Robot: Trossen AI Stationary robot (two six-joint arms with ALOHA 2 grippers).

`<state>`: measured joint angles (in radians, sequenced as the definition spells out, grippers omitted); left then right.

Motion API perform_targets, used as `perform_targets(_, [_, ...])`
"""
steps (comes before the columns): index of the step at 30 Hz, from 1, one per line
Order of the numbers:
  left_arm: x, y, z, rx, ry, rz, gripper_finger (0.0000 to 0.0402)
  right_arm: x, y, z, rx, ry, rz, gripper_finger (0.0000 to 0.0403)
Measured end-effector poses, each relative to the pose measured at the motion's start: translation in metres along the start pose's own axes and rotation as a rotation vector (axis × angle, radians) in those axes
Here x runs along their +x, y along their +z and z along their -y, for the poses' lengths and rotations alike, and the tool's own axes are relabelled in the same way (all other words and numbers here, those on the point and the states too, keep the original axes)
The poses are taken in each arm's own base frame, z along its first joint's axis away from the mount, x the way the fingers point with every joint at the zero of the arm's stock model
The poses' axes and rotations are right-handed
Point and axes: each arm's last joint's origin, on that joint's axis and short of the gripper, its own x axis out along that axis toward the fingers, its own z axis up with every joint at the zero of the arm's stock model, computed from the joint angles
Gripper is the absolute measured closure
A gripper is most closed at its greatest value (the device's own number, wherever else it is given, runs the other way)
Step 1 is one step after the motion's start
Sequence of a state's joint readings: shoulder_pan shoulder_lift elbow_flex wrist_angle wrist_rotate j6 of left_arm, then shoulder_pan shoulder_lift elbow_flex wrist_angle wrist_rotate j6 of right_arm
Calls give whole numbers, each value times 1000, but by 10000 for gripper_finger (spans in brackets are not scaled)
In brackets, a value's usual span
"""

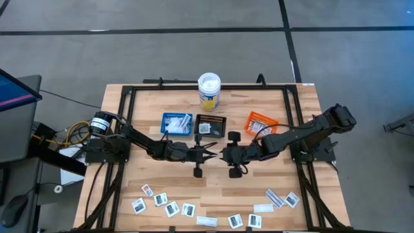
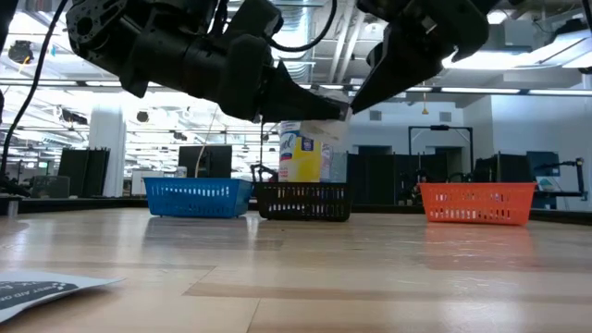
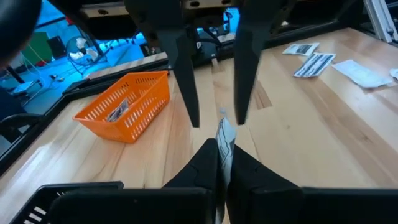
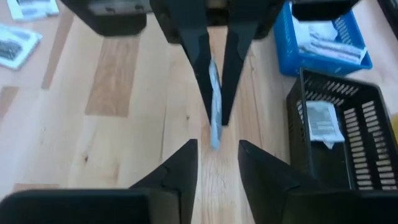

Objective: Pick & Place First Aid Supplies
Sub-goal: Put the black towelette pack into the black bin

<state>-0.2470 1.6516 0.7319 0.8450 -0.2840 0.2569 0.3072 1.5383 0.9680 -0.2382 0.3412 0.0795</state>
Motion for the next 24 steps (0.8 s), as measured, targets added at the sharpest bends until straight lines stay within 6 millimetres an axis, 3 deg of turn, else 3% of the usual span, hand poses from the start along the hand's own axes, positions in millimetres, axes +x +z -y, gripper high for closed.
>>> perform_targets(8, [0, 5, -1, -15, 13, 48, 389, 1, 6, 2, 16, -2, 57, 292])
perform_targets(16, [0, 4, -1, -12, 9, 42, 387, 0, 5, 0, -62, 0, 50, 390])
perform_targets(24, [0, 4, -1, -12, 4, 40, 390, -1, 4, -4, -100, 3, 49, 400])
